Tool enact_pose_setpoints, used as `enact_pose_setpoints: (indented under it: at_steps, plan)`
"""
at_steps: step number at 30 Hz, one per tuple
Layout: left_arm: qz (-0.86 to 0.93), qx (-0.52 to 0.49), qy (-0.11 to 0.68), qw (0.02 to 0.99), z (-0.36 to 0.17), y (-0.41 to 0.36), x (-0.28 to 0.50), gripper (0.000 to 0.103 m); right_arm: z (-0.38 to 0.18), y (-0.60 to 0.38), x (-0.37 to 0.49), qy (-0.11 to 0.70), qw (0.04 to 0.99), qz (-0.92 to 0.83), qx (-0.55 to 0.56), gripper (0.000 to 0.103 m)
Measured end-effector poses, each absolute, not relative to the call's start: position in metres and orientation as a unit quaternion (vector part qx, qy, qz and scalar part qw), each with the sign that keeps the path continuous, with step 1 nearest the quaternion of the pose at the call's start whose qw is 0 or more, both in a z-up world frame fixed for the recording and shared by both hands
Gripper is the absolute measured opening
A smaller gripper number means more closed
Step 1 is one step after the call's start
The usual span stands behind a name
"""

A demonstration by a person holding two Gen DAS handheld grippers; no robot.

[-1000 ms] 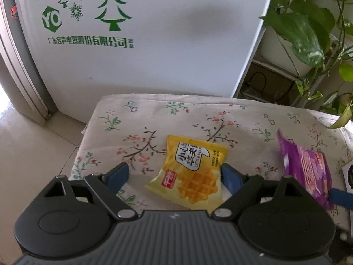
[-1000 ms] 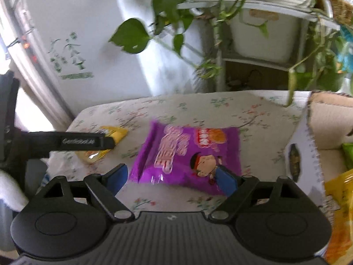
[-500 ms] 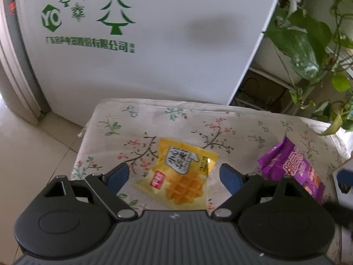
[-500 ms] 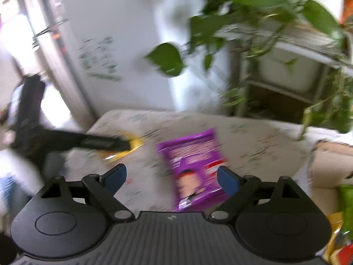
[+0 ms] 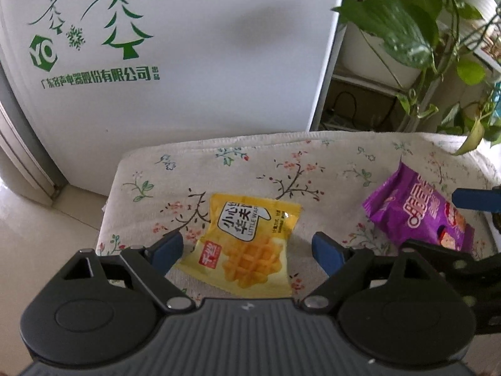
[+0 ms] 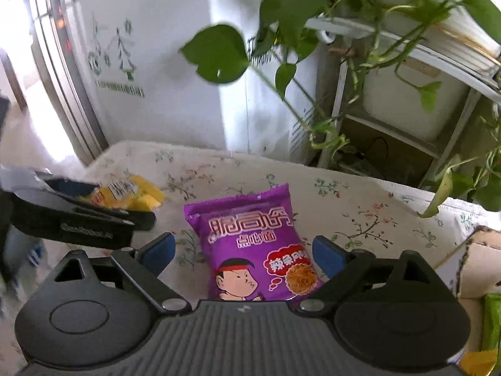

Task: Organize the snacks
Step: 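Grasp the yellow waffle packet with the left tool while the right tool grasps the purple bag, then carry the waffle packet with the left tool while the right tool carries the purple bag to the box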

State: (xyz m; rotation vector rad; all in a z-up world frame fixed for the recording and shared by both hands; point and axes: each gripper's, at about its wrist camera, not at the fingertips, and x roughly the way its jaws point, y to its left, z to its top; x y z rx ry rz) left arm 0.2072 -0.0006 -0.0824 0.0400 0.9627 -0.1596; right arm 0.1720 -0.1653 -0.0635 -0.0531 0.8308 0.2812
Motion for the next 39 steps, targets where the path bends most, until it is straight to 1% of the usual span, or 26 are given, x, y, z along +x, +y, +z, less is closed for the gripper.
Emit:
enact_pose_setpoints:
  at_steps: [3,4,6,7,8,9,10,11,13,23,31,39]
  plan:
    - [-0.078,0.024,0.459,0.884,-0.083,-0.002,0.207,0.089,-0.068,-0.163,0.173,0.409,0.903,0.129,-0.024,0.097]
    - [-0.079,0.024,0.459,0.885,-0.082,-0.002,0.207,0.088,-0.07,-0.162,0.173,0.411,0.903,0.124,-0.025,0.095]
    - [-0.08,0.024,0.458,0.885,-0.082,-0.002,0.207,0.084,-0.073,-0.158,0.173,0.419,0.9,0.115,-0.037,0.085]
    - [-0.082,0.023,0.456,0.886,-0.081,-0.003,0.207,0.078,-0.074,-0.157,0.173,0.423,0.899,0.111,-0.04,0.076]
    - [-0.087,0.024,0.455,0.886,-0.08,-0.003,0.207,0.072,-0.073,-0.158,0.172,0.423,0.899,0.11,-0.038,0.074]
    - [-0.09,0.025,0.453,0.887,-0.079,-0.004,0.207,0.068,-0.073,-0.158,0.171,0.423,0.899,0.11,-0.034,0.073]
    - [-0.088,0.029,0.452,0.887,-0.078,-0.005,0.206,0.061,-0.072,-0.159,0.17,0.425,0.898,0.11,-0.03,0.072]
    - [-0.088,0.028,0.451,0.887,-0.076,-0.006,0.206,0.056,-0.071,-0.159,0.168,0.427,0.897,0.108,-0.028,0.071]
    - [-0.088,0.019,0.454,0.886,-0.074,-0.005,0.204,0.054,-0.068,-0.161,0.165,0.429,0.898,0.099,-0.023,0.071]
    - [-0.096,0.008,0.437,0.894,-0.054,0.002,0.184,0.053,-0.049,-0.177,0.146,0.438,0.896,0.072,0.023,0.071]
    - [-0.096,-0.007,0.421,0.902,-0.036,0.003,0.157,0.053,-0.031,-0.182,0.114,0.438,0.896,0.064,0.017,0.071]
    - [-0.091,-0.023,0.406,0.909,-0.02,-0.003,0.129,0.053,-0.005,-0.193,0.087,0.418,0.906,0.061,0.03,0.071]
